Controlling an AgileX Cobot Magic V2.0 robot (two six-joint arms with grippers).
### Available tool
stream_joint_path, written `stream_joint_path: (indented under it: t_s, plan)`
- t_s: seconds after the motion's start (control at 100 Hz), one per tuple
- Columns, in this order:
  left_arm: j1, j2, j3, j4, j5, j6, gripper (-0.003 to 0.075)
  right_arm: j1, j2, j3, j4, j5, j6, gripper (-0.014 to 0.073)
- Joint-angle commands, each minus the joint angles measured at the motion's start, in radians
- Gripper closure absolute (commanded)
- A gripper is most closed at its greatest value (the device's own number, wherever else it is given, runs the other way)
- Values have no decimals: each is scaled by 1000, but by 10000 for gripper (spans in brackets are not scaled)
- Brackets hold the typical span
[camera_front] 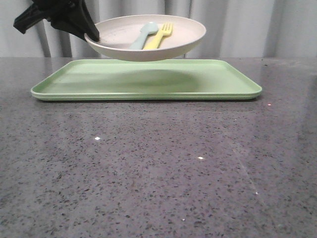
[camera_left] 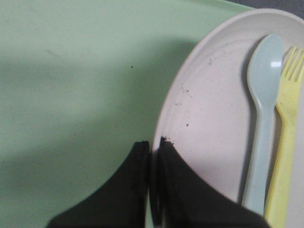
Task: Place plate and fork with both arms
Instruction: 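Lower the plate onto the tray center and open the left gripper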
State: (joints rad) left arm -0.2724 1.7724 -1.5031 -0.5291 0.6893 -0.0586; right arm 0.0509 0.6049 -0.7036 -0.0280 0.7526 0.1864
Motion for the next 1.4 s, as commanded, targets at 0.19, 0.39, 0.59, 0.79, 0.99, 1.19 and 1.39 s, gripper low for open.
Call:
stream_joint_path:
  t_s: [0.19,0.39,0.59,0.79,0.99,1.19,1.39]
  plan:
    - [-20,12,-49,-66,-110,-23,741,-5,8,-33,-10,-57,-11,107]
    - [-20,29,-49,-53,-114,-23,741,-5,8,-33,-10,-57,-11,107]
    - [-20,38,-47,-8,-110,-23,741,-5,8,-33,-10,-57,-11,107]
    - [-20,62,-47,-8,-108,-23,741,-5,8,-33,-10,-57,-11,107]
    - [-20,65,-45,-8,-130,-23,741,-5,8,-33,-10,-57,-11,107]
    - [-20,67,-36,-8,-137,-23,740,-5,8,-33,-10,-57,-11,107]
    - [-20,73,-28,-12,-121,-25,668,-5,8,-33,-10,-57,-11,107]
